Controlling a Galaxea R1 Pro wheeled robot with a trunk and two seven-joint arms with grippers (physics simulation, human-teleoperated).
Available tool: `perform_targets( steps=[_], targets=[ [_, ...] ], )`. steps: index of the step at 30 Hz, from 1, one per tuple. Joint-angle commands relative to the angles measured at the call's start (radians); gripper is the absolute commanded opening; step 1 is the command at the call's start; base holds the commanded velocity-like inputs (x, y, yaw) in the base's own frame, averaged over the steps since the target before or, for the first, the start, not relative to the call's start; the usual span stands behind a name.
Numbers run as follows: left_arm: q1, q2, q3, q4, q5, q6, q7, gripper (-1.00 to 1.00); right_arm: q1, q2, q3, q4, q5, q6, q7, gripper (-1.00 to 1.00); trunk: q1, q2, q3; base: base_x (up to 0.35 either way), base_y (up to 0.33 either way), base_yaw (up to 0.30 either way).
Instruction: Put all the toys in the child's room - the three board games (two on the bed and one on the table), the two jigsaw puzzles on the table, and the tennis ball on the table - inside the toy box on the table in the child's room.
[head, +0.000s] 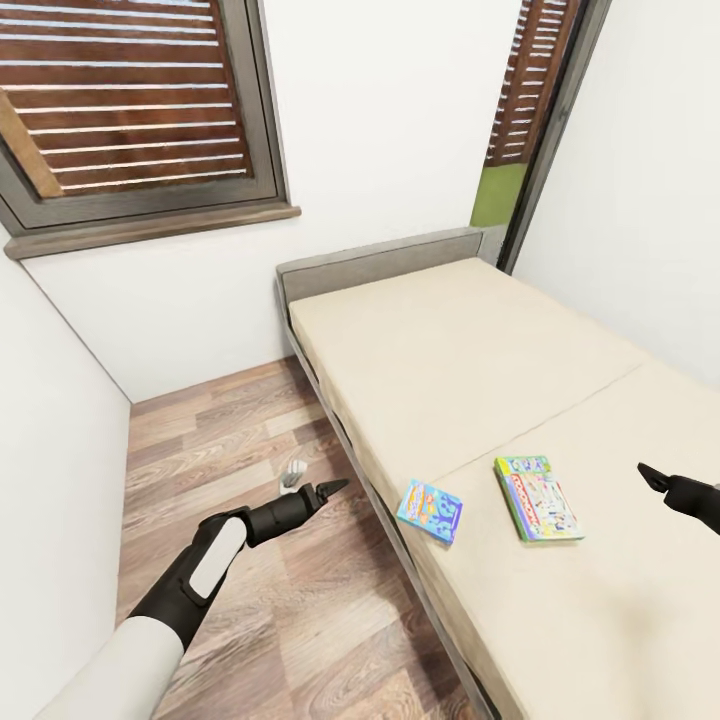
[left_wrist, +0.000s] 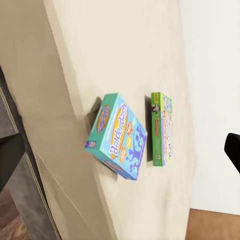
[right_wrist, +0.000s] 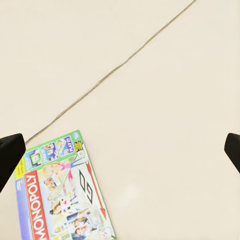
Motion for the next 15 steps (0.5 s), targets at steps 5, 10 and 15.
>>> perform_targets(
  steps=[5,10,15],
  targets=[
    [-0.001,0.007,-0.001,0.004,0.006,0.003,0.001,1.00,-0.001,0.000,0.000,-0.001,-0.006,0.007,0.002,1.00,0.019,-0.036,-0.016,0.000,0.000,0.000],
    [-0.006,0.010,-0.001,0.026,0.006,0.000,0.001,1.00,-0.003,-0.001,0.001,-0.001,-0.006,0.007,0.002,1.00,0.038,-0.071,-0.032,0.000,0.000,0.000],
    [-0.010,0.012,-0.002,0.057,0.007,-0.008,0.000,1.00,-0.010,-0.004,0.001,-0.001,-0.007,0.009,0.004,1.00,0.058,-0.106,-0.048,0.000,0.000,0.000]
  ],
)
